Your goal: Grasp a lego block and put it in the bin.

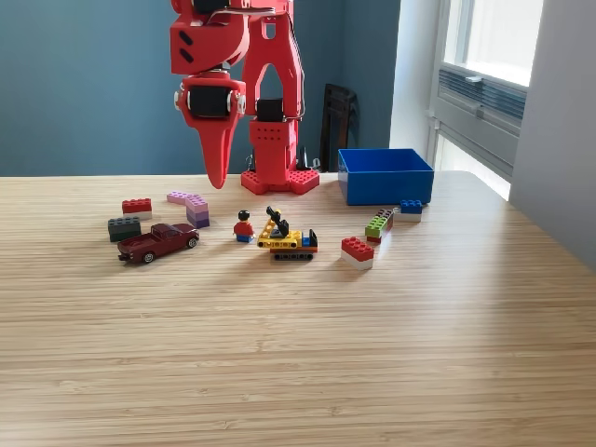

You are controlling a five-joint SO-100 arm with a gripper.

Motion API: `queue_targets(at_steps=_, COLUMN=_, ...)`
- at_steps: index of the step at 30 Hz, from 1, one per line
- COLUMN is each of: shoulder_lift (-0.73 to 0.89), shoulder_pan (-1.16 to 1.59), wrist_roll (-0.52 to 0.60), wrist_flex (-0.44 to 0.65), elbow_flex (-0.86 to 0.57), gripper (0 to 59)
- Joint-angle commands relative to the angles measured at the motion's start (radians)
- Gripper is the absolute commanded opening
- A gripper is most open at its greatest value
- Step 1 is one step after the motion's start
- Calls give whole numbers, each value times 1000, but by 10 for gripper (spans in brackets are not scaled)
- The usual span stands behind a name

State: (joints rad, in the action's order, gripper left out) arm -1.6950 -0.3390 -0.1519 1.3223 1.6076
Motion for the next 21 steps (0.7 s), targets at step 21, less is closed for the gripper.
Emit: queue_targets(at_steps=21, shoulder_lift=-77, shoulder_pan=-291, wrist_roll=-341, wrist_flex=-114, elbow_flex=98, gripper=0)
